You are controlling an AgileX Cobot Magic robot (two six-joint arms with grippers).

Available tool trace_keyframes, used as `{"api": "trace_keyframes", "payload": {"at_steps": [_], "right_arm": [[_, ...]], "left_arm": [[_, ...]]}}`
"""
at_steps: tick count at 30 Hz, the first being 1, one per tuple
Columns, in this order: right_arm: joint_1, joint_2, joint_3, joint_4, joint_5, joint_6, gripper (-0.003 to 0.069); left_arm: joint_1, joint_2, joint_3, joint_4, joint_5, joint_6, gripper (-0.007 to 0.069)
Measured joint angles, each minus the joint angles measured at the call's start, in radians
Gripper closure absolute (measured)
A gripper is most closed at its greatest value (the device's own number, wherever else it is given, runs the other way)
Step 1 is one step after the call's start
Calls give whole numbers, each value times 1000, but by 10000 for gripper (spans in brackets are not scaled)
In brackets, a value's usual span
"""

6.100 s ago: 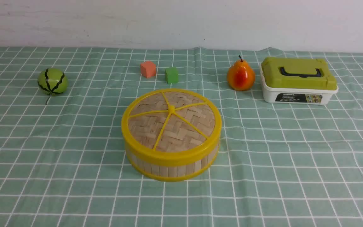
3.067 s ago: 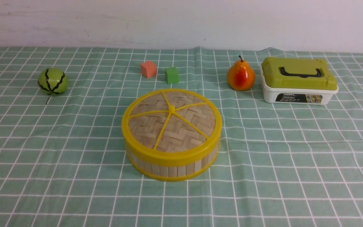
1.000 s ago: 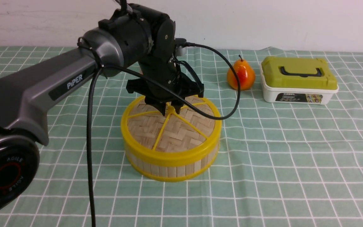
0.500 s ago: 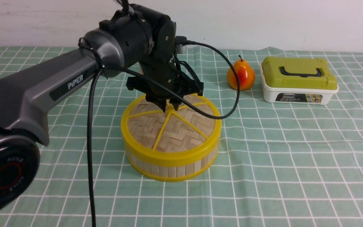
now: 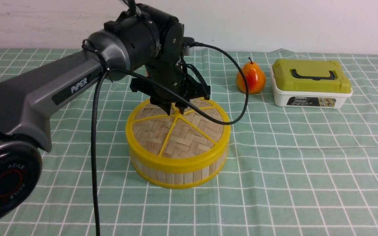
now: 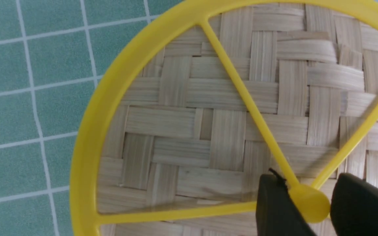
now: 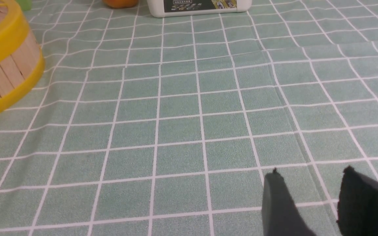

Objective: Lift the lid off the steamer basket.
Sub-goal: Use the left arm to lift the lid of the steamer

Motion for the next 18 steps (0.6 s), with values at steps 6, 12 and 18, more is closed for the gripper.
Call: {"api": "trace_keyframes", "payload": {"at_steps": [6,12,18], "right_arm": [[0,0,0,0,0,0,418],[0,0,0,0,0,0,418],[0,0,0,0,0,0,418]], "left_arm": [[0,0,0,-17,0,0,386],[0,0,0,-31,-11,0,386],[0,0,0,-31,-22,0,386]]}}
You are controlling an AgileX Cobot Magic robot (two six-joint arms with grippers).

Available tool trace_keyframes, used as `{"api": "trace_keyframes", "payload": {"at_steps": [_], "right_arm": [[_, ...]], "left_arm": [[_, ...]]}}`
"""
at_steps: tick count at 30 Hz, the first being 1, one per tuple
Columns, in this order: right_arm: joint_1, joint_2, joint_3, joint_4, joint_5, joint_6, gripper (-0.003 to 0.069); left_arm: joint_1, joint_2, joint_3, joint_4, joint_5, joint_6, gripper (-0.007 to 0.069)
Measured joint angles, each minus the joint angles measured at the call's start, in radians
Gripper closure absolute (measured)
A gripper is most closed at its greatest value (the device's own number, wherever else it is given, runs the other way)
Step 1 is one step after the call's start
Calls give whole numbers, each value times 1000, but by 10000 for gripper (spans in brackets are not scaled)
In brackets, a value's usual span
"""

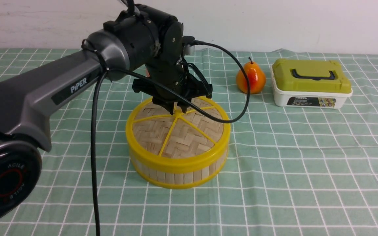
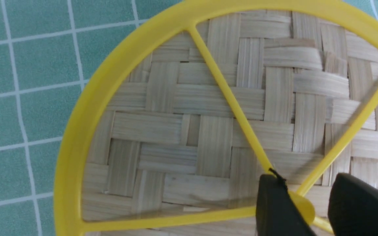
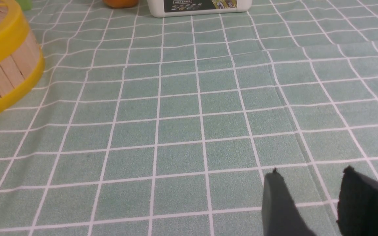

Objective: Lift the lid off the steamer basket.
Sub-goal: Use the left arm to lift the lid of the steamer

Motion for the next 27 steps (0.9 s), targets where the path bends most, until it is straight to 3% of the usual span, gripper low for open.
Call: {"api": "trace_keyframes", "payload": {"at_steps": [27], "right_arm": [[0,0,0,0,0,0,418]], "left_arm": [[0,39,-16,37,18,1,386]]}}
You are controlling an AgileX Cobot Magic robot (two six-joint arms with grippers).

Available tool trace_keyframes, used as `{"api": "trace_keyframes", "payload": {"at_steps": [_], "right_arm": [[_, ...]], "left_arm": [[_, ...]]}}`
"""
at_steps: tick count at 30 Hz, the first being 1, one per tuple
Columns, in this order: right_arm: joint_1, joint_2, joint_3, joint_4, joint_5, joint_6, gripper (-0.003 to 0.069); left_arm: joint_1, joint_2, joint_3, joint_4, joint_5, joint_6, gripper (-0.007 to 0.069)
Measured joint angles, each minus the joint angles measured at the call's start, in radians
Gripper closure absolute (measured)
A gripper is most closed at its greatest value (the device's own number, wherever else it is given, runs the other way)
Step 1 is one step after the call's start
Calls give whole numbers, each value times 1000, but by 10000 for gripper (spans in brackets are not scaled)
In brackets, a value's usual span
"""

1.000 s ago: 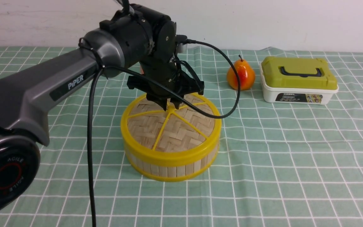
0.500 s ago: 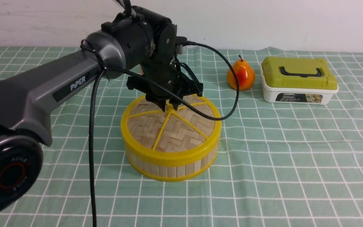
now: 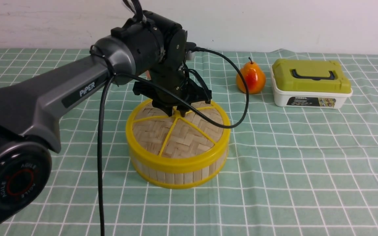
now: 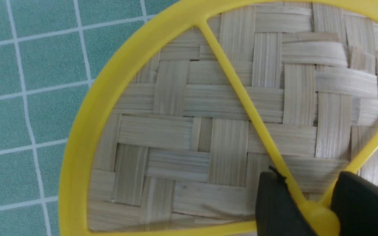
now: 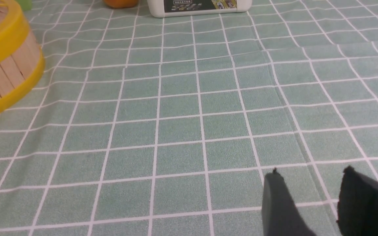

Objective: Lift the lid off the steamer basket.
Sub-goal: Use the left arm to lift the lid of the steamer

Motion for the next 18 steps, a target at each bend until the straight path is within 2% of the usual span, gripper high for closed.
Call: {"api": "trace_keyframes", "payload": {"at_steps": [4,6,9,18], "right_arm": [[0,0,0,0,0,0,418],[0,0,0,0,0,0,418],[0,0,0,0,0,0,418],[0,0,0,0,0,0,418]], "left_arm": [[0,1,-1,0,3,0,405],[-2,1,-3,-2,4,0,473],[-3,1,-2,-1,7,0,513],[-3,-15,-8,4,35,0,512]]}}
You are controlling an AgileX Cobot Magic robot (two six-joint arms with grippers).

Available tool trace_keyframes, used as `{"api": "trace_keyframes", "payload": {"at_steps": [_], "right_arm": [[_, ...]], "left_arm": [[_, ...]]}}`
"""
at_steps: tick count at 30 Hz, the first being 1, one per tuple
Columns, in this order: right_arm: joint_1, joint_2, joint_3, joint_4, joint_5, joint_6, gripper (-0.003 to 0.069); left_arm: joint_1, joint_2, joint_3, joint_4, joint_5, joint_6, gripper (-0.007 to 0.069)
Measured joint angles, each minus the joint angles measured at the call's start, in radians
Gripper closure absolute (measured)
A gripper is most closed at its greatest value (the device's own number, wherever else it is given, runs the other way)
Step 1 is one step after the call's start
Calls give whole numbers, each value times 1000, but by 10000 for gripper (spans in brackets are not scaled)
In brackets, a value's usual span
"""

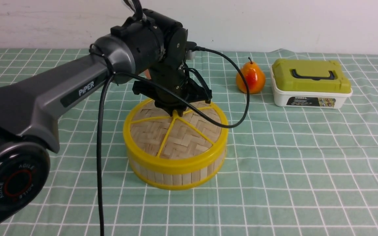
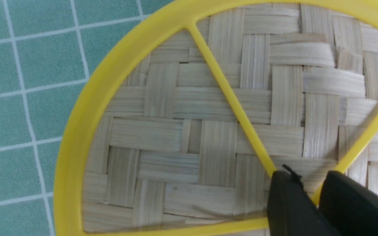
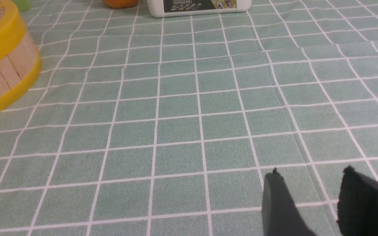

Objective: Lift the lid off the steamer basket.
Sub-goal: Use the left arm to lift the lid of the steamer, then use the left arm to place the steamer lid on the table

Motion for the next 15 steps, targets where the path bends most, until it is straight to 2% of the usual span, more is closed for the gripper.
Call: {"api": "trace_keyframes", "payload": {"at_steps": [13,15], "right_arm": [[0,0,0,0,0,0,418],[0,0,0,0,0,0,418]], "left_arm": [[1,-88,-132,15,113,0,512],[1,-112,-135,49,164,5,512]]}}
